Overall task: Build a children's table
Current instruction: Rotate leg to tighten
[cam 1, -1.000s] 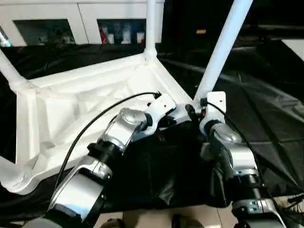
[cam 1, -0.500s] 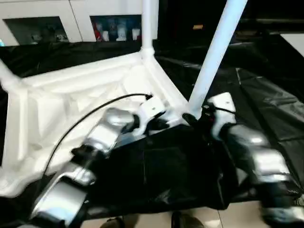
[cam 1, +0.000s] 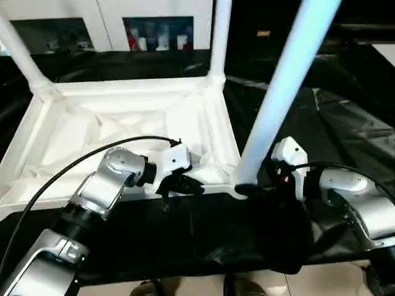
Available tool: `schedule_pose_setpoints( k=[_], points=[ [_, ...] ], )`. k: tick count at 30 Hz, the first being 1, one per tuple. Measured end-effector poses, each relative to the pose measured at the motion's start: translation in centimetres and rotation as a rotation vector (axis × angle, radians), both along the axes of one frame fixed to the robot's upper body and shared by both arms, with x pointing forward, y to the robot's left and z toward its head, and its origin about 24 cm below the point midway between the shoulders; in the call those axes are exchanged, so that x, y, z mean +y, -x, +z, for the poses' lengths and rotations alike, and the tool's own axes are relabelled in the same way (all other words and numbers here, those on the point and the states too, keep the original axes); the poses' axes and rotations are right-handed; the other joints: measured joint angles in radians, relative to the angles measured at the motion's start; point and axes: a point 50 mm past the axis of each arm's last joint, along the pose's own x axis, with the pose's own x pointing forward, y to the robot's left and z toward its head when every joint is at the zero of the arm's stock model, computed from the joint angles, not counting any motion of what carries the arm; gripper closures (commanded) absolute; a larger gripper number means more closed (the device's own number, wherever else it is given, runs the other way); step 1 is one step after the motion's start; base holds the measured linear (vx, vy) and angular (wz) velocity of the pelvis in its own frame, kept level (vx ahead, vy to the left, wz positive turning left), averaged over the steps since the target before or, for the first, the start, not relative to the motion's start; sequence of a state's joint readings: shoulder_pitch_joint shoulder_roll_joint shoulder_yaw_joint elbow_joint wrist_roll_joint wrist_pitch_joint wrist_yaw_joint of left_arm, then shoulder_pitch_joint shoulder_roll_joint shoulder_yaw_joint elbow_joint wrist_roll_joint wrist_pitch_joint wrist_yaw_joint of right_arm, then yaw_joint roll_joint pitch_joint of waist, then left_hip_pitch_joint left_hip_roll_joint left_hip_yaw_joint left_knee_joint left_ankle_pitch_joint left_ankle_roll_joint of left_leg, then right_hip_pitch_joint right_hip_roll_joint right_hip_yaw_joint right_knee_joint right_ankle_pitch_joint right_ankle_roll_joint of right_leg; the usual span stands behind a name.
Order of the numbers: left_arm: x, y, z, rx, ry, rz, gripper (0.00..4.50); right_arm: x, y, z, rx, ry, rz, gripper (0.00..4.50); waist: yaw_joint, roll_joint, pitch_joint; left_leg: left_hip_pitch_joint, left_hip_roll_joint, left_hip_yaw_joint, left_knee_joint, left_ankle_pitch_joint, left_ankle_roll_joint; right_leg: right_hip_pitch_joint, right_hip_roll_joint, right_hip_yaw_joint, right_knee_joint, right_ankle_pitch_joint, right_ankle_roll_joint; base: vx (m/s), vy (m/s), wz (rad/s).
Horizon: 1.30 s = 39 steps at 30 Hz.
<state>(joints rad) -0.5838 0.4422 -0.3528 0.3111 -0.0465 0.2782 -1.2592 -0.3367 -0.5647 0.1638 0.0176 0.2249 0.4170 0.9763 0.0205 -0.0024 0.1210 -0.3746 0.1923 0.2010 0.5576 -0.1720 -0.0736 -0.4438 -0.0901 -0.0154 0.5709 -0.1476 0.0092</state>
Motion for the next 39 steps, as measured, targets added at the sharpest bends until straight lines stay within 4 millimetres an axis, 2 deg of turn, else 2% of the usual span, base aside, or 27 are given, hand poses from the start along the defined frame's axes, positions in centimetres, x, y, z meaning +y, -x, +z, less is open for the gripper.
schedule_pose_setpoints(
  k=[1,2,4,5,10,11,16,17,22,28,31,36,39],
  points=[
    [0.0,0.1,0.0,0.001,-0.002,-0.004,4.5,0.1,0.0,0.0,-0.002,0.0,0.012,0.04,0.002,0.0,0.0,0.0,0.0,0.0,0.0,0.0,0.0,0.0,0.0,0.0,0.001,0.0,0.0,0.0,0.0,0.0],
    [0.0,0.1,0.0,0.002,-0.004,-0.006,4.5,0.1,0.0,0.1,-0.004,0.001,0.02,0.31,0.005,0.0,0.0,0.0,0.0,0.0,0.0,0.0,0.0,-0.001,0.0,0.0,0.002,0.0,0.0,0.0,0.0,0.0],
    [0.0,0.2,0.0,0.002,-0.006,-0.008,4.5,0.3,0.0,0.1,-0.005,0.001,0.043,0.31,0.009,-0.001,0.001,0.0,0.0,0.0,0.002,0.0,0.0,-0.001,0.0,0.0,0.004,-0.001,-0.002,0.0,0.0,0.0],
    [0.0,0.2,0.0,0.002,-0.006,-0.009,4.5,0.3,0.0,0.1,-0.004,0.001,0.048,0.51,0.01,-0.001,0.001,0.0,0.0,0.0,0.003,0.0,0.0,-0.001,0.0,0.0,0.005,-0.001,-0.002,0.0,0.0,0.0],
    [0.2,0.3,-0.1,0.008,-0.01,-0.009,4.5,0.5,0.1,-0.1,0.006,0.002,0.077,0.83,0.01,-0.001,0.001,0.0,0.0,0.0,0.005,0.0,0.0,-0.001,0.0,0.001,0.006,-0.001,-0.002,0.0,0.0,0.0],
    [0.2,0.3,-0.1,0.008,-0.009,-0.009,4.5,0.5,0.2,-0.1,0.009,0.003,0.079,1.07,0.01,-0.002,0.001,0.0,0.0,0.0,0.006,0.0,0.0,-0.001,0.0,0.001,0.006,-0.001,-0.002,0.0,0.0,0.0],
    [0.2,0.4,-0.1,0.009,-0.009,-0.009,4.5,0.4,0.3,-0.3,0.021,0.01,0.1,1.39,0.01,-0.002,0.001,0.0,0.0,0.0,0.006,0.0,0.0,-0.001,0.0,0.001,0.006,-0.001,-0.002,0.0,0.0,0.0],
    [0.2,0.4,-0.1,0.01,-0.009,-0.009,4.5,0.4,0.3,-0.3,0.021,0.011,0.101,1.58,0.01,-0.002,0.001,0.0,0.0,0.0,0.006,0.0,0.0,-0.001,0.0,0.001,0.006,-0.001,-0.002,0.0,0.0,0.0],
    [0.2,0.4,-0.1,0.01,-0.009,-0.008,4.5,0.4,0.3,-0.4,0.013,0.017,0.107,1.8,0.01,-0.003,0.001,0.0,0.0,0.0,0.006,0.0,0.0,-0.001,0.0,0.001,0.006,-0.001,-0.002,0.0,0.0,0.0],
    [0.2,0.4,-0.1,0.009,-0.009,0.001,4.5,0.5,0.2,-0.4,0.011,0.018,0.098,1.86,0.01,-0.003,0.001,0.0,0.0,0.0,0.007,0.0,0.0,-0.001,0.0,0.001,0.006,-0.001,-0.002,0.0,0.0,0.0],
    [-0.2,-0.2,-0.1,-0.001,-0.004,0.048,4.5,0.8,-0.3,-0.8,-0.009,-0.002,0.01,1.86,0.007,-0.005,0.001,0.002,0.001,0.0,0.008,0.0,0.0,0.001,0.0,0.001,0.007,0.0,-0.004,0.0,0.0,0.0],
    [-2.2,-2.2,-0.4,-0.034,0.031,0.211,4.5,1.7,-2.1,-2.0,-0.025,-0.128,-0.372,1.86,-0.002,-0.006,0.001,0.005,-0.001,-0.001,0.013,-0.002,-0.004,0.005,0.0,0.002,0.006,-0.002,0.0,0.0,0.0,0.0],
    [-3.4,-2.8,-0.4,-0.047,0.034,0.265,4.5,2.2,-2.7,-2.2,-0.035,-0.154,-0.522,1.86,-0.006,-0.006,0.0,0.006,-0.002,-0.001,0.013,-0.002,-0.004,0.007,-0.001,0.003,0.005,-0.002,0.0,0.0,0.0,0.0]
  ],
)
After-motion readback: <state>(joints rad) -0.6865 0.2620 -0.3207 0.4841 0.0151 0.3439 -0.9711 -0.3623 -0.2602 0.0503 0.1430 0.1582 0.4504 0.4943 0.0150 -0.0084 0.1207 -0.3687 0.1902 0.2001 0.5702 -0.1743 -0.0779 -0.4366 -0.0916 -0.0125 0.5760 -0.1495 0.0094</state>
